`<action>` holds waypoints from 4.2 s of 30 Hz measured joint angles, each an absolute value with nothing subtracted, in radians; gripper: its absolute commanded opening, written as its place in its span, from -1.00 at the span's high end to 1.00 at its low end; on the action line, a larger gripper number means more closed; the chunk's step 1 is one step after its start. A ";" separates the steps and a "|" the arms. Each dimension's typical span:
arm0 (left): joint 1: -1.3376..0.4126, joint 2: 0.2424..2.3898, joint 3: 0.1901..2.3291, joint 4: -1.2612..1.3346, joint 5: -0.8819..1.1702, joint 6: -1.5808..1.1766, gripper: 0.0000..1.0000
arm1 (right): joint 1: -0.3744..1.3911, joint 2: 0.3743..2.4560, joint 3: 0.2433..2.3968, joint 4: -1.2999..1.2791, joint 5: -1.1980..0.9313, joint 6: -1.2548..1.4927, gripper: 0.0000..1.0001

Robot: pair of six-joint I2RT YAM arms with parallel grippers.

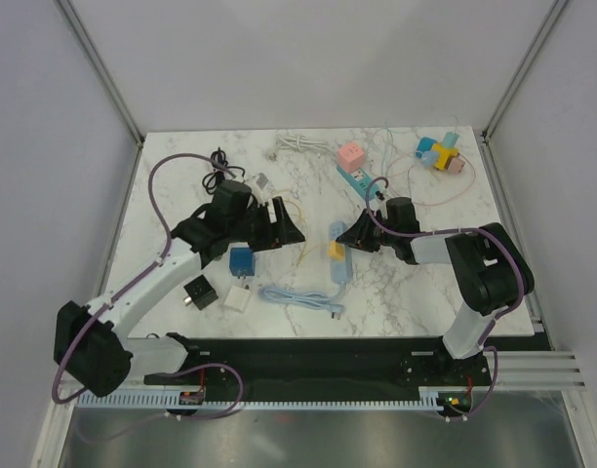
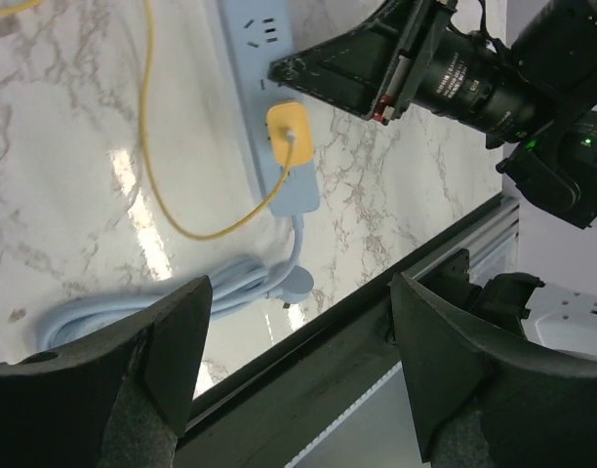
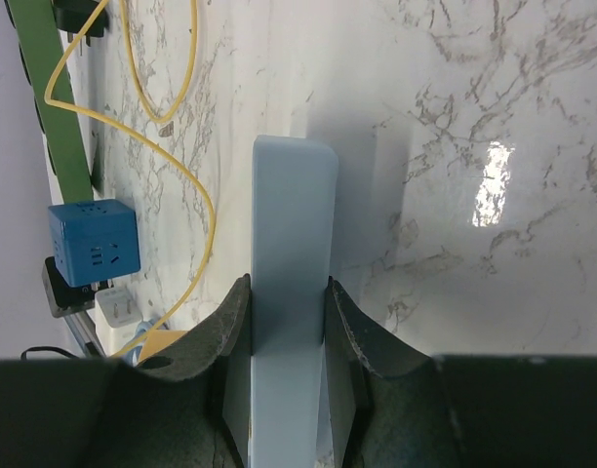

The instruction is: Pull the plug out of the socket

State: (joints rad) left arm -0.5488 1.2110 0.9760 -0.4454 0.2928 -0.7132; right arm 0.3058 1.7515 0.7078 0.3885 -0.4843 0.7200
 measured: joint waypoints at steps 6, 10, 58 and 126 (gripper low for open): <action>-0.629 1.498 1.222 -0.429 0.300 -0.652 -0.66 | 0.313 1.752 0.716 0.379 -0.485 0.703 1.00; -0.645 1.689 1.364 -0.425 0.324 -0.628 -0.59 | 0.315 1.752 0.722 0.370 -0.484 0.694 1.00; -0.730 1.814 1.192 -0.284 0.306 -0.742 0.95 | 0.403 1.695 0.727 0.335 -0.374 0.596 1.00; -0.191 1.157 0.778 -0.644 0.125 -0.583 -0.22 | 0.569 2.468 2.009 -0.091 -0.086 0.482 -0.32</action>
